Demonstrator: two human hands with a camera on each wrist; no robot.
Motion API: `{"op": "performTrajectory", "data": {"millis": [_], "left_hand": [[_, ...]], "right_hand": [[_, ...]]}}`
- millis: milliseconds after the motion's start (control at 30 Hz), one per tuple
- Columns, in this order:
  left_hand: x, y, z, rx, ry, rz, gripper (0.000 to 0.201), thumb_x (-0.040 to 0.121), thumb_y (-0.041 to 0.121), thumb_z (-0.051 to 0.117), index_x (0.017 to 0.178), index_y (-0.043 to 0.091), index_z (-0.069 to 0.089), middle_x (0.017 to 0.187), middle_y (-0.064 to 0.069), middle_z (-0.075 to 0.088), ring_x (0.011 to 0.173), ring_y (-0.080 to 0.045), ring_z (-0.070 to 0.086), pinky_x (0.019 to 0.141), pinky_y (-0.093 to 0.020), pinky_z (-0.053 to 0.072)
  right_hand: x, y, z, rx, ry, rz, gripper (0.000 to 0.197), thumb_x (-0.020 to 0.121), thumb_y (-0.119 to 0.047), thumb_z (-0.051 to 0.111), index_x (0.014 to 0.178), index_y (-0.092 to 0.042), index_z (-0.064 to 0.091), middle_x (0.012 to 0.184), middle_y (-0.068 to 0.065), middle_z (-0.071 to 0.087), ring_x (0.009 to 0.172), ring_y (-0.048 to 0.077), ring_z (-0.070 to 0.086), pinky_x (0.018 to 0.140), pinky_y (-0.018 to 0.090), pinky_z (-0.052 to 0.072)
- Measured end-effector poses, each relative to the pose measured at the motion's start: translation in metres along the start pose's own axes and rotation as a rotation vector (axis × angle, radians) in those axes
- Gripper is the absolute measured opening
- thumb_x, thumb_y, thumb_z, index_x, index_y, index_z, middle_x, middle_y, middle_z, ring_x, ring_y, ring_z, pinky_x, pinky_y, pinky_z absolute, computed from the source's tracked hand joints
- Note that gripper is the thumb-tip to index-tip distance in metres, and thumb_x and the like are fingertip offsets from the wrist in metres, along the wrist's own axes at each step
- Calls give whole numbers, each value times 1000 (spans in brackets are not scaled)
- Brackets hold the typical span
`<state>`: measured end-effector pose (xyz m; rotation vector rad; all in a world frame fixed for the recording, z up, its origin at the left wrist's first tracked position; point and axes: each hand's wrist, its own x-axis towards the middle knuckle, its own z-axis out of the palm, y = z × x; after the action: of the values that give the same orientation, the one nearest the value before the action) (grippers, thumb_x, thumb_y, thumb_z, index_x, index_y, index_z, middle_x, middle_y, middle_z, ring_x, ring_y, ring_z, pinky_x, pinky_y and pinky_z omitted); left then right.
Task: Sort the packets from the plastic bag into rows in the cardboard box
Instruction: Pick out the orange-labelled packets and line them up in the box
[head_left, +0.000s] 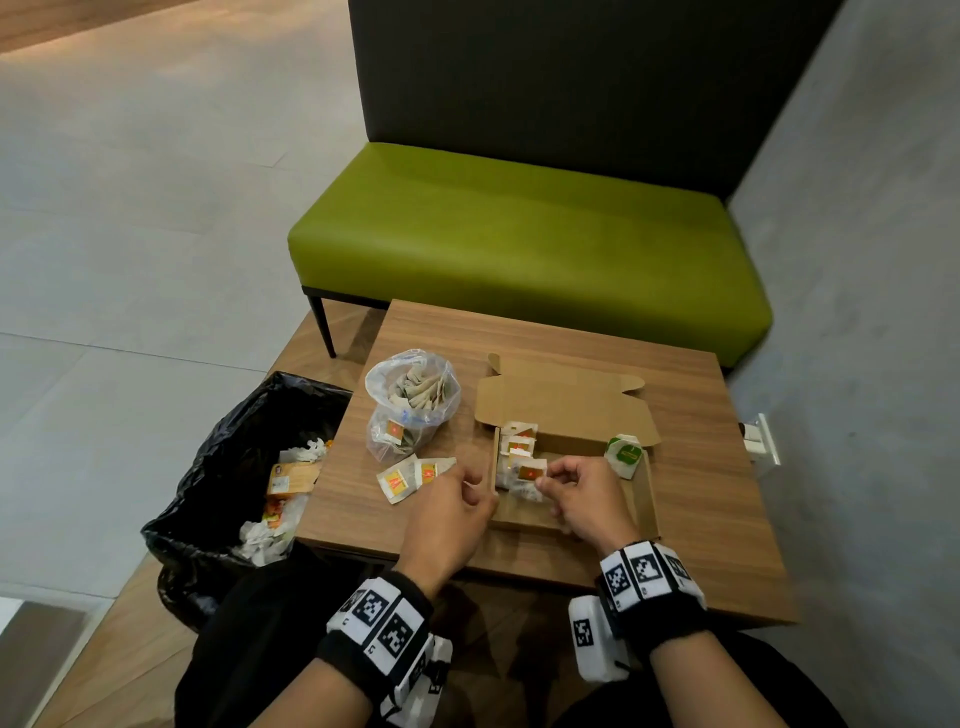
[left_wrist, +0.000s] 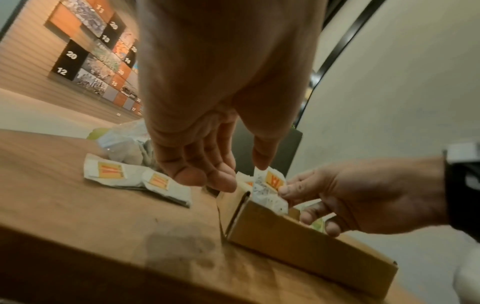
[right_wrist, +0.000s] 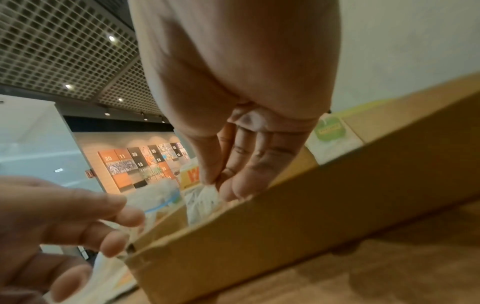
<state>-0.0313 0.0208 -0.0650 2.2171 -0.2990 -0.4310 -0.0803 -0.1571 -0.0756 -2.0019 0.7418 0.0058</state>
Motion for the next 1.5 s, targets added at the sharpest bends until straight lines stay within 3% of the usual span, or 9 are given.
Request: {"op": "performTrajectory", "data": {"millis": [100, 200, 300, 500, 633, 867, 1033, 1167, 1500], "left_hand": [[1, 0, 7, 63, -20, -6, 12, 91, 33, 65, 97, 28, 57, 70, 9, 63, 67, -2, 60, 66, -23, 50], [5, -2, 10, 125, -41, -18, 18, 92, 34, 64, 105, 22, 64, 74, 12, 61, 71, -2, 58, 67, -20, 45], [7, -4, 12, 142, -50, -14, 19, 92, 34, 65, 106, 22, 66, 75, 12, 61, 73, -2, 58, 69, -20, 47], [9, -7, 11, 195, -9, 7, 20, 92, 34, 65, 107, 21, 68, 73, 15, 57, 73, -2, 56, 70, -18, 43], [9, -9, 10, 220, 12, 12, 20, 92, 36, 64, 106, 22, 69, 74, 14, 57, 75, -3, 56, 70, -19, 43], [10, -14, 2, 134, -4, -20, 19, 92, 41, 63, 93, 23, 69, 76, 10, 67, 75, -3, 63, 73, -26, 55], [30, -31, -19, 287, 187, -19, 13, 97, 25, 56, 106, 18, 64, 103, 3, 62, 96, -17, 63, 82, -33, 51], [44, -39, -18, 506, 112, -11, 23, 98, 27, 53, 118, 17, 58, 121, -5, 59, 107, -24, 61, 85, -39, 53], [41, -46, -11, 603, 73, 65, 21, 95, 35, 58, 106, 17, 58, 127, -4, 42, 96, -21, 61, 78, -36, 56]], "right_hand": [[11, 7, 12, -107, -11, 72, 11, 84, -29, 78, 79, -24, 70, 70, -6, 71, 60, 10, 66, 66, 38, 59], [15, 5, 16, -268, 81, 83, 9, 81, -38, 78, 79, -31, 73, 85, -13, 72, 83, 11, 66, 77, 31, 54], [16, 3, 21, -284, 118, 127, 8, 80, -38, 79, 76, -33, 74, 86, -14, 71, 87, 12, 65, 79, 32, 54], [16, -4, 32, -244, 171, 166, 14, 76, -35, 84, 69, -30, 72, 80, -13, 71, 81, 10, 65, 67, 27, 48], [15, -3, 35, -215, 162, 170, 18, 73, -35, 85, 65, -30, 69, 73, -12, 71, 75, 10, 68, 73, 35, 58], [10, -4, 22, -205, 164, 135, 16, 77, -40, 81, 76, -29, 71, 75, -12, 70, 77, 7, 66, 75, 37, 59], [1, -11, 13, -217, 239, 50, 14, 84, -41, 74, 76, -31, 69, 76, -15, 68, 76, 5, 63, 71, 33, 57], [-5, -14, 13, -202, 267, 15, 15, 87, -40, 70, 75, -32, 68, 72, -15, 67, 73, 5, 63, 69, 34, 57], [-15, -16, 12, -229, 234, -40, 13, 88, -41, 67, 80, -31, 71, 74, -15, 68, 74, 4, 63, 72, 36, 59]]}}
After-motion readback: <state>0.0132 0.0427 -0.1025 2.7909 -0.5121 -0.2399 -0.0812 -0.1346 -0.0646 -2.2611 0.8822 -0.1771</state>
